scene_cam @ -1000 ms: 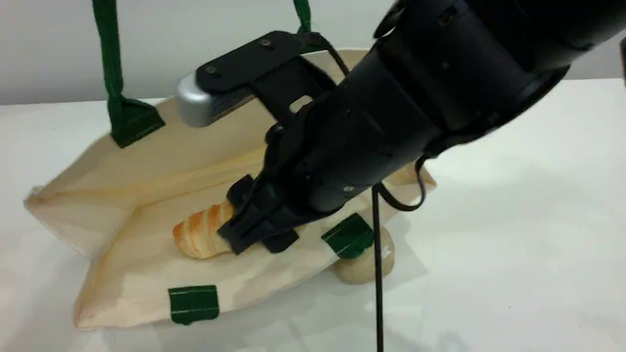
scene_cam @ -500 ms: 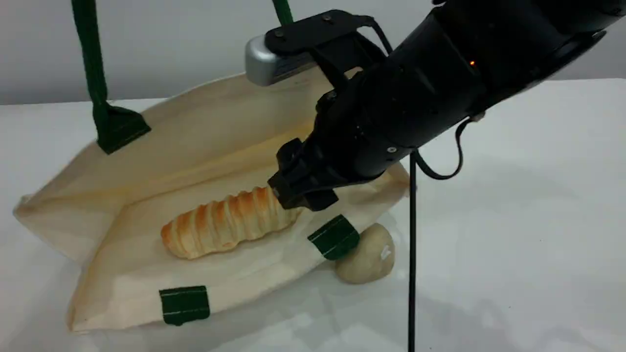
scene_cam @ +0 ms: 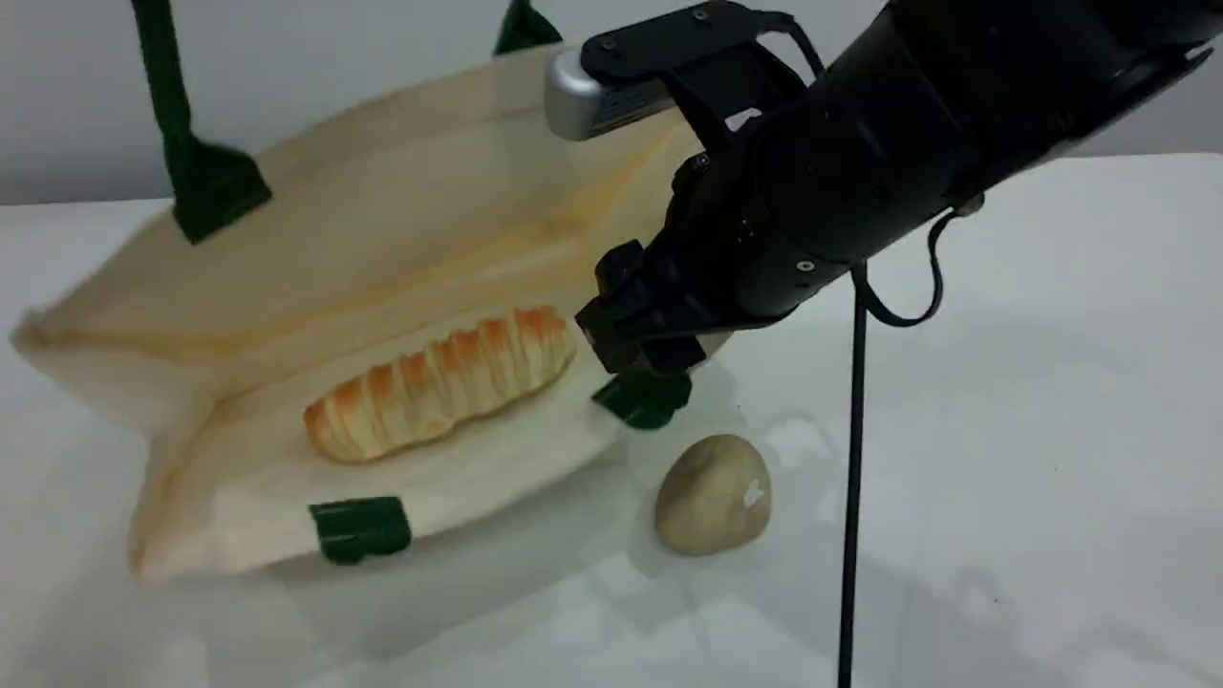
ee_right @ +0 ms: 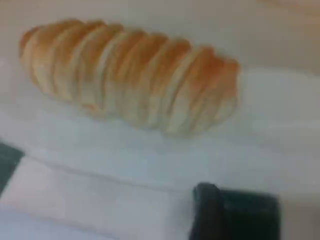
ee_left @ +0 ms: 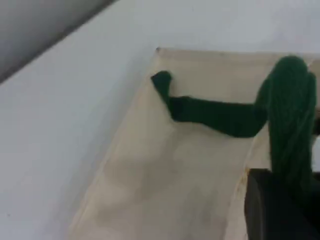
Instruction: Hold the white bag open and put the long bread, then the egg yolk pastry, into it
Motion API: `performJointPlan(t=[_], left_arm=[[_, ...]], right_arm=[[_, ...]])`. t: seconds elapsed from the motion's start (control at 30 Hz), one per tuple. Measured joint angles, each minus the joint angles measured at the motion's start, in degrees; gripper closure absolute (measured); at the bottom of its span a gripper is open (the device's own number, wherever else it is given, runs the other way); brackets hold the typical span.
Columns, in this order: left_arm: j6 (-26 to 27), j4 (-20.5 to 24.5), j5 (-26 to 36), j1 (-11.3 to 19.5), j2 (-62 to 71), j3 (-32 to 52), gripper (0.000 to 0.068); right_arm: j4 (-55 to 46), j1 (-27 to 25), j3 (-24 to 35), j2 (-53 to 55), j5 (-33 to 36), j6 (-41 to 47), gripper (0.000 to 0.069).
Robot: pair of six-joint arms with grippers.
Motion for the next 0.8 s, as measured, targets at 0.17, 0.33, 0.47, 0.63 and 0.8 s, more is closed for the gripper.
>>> performJointPlan(t=[0.17,0.33,0.47,0.63,0.8], left_arm=[[-0.32,1.54,-0.19,0.0,0.06,-0.9,0.0597],[-2.29,4.1,0.26,0.0,1.57,-0.9,0.0597],[-2.29,4.03,-0.05,0.0,2.55,-0.9,0.0597],[-2.24,3.98,-0.33,0.77,2.73,-0.9,0.0597],[-2.24,3.7,-0.48,2.47,2.73,-0.9,0.0597]], right_arm=[[0.0,0.06,0.0,0.0,-2.07,0.0,0.0249],[0.0,0.06,0.0,0.0,-5.2,0.0,0.0249],[0.14,0.06,0.0,0.0,-6.5,0.0,0.0249],[0.53,0.06,1.35,0.0,1.47,0.0,0.027],[-0.51,0.06,2.3,0.0,8.6,0.0,0.0275]])
